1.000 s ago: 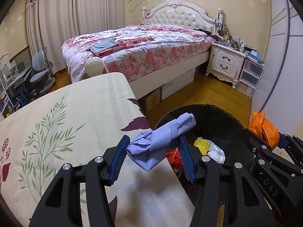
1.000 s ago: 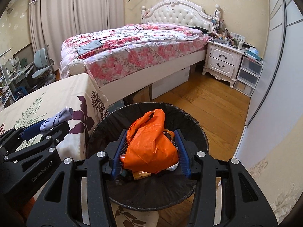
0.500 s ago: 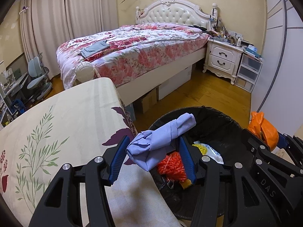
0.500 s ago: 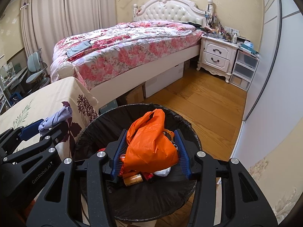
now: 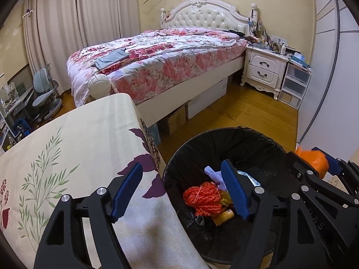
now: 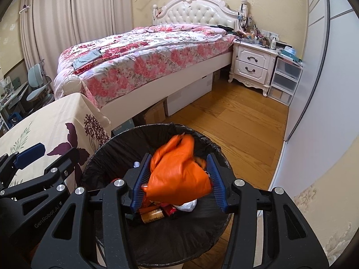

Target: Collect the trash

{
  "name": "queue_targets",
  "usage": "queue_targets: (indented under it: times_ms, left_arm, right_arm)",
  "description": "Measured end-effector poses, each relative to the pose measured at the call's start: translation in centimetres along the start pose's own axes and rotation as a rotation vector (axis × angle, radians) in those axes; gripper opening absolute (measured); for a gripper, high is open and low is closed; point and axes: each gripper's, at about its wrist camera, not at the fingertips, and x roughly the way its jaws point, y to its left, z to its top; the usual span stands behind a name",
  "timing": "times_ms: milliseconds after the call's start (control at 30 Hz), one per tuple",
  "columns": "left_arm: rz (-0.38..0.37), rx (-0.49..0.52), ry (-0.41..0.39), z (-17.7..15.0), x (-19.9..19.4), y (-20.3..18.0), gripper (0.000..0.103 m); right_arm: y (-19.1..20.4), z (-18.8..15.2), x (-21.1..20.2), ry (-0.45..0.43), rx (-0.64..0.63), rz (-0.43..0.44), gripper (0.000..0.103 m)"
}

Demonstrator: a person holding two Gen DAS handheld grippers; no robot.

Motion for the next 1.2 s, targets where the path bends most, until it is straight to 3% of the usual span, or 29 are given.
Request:
queue_targets:
  times_ms: [67,567,1200]
  left_arm:
    - [0.007,-0.003,0.0,0.0,0.0,0.1,0.076]
    - [0.039,-0.027,-0.022,-0.1,-1.4,1.6,0.086]
    - [0.036,-0.096,-0.066,-2.0,-6.8,4.9,0.09]
  right_arm:
    - [0.1,0.0,-0.1,-0.01,0.001,-0.008,0.063]
    - [0.1,0.1,-2.0,-0.046,0.01,-0.051,0.084]
    - [2.1,-1.5,-6.9,-0.083,-0.01,-0.041,0.092]
